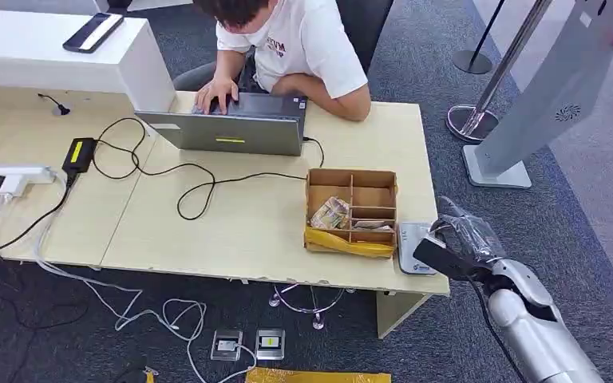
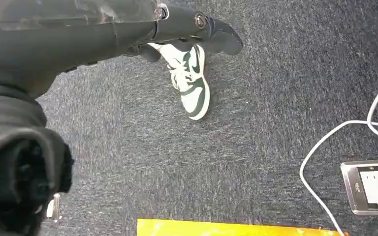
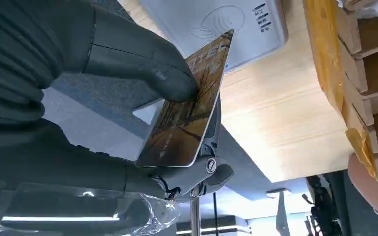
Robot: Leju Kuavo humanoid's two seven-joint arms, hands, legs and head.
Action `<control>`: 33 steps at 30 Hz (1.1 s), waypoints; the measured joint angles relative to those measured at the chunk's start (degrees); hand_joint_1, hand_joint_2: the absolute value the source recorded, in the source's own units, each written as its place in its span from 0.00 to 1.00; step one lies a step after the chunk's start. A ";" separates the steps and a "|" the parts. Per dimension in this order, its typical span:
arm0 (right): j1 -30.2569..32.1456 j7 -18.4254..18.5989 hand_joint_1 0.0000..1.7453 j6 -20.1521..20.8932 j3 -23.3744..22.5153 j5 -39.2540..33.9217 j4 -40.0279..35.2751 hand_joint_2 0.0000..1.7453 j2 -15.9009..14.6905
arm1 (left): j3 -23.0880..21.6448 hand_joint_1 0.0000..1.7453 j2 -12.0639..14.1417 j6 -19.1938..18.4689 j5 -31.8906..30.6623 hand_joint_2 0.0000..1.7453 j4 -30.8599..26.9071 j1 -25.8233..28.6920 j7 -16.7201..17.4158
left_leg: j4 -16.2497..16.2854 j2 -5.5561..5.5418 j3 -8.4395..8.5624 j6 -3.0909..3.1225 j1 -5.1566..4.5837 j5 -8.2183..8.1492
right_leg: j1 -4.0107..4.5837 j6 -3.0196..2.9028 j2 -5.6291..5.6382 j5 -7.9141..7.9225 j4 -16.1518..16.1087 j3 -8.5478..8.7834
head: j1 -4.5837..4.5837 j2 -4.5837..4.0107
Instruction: Pass the card to the sensor for recognition and then transmit it.
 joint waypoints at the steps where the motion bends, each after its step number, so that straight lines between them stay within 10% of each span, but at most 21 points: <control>1: 0.00 0.00 1.00 0.00 0.00 0.00 -0.02 1.00 0.00 | -0.02 0.00 0.00 0.00 0.00 0.00 0.00 0.00 0.00 | 0.00 0.00 0.00 0.00 0.00 0.00 | 0.00 0.00 0.00 0.00 0.00 0.00 | 0.00 0.00; 33: 1.32 0.00 1.00 0.26 -1.05 0.00 -0.48 1.00 -0.37 | -0.02 0.00 0.00 -0.02 -0.22 0.00 0.00 0.00 0.00 | 0.00 0.00 0.00 0.00 0.00 0.00 | 0.00 0.00 0.00 0.00 0.00 0.00 | 0.00 0.00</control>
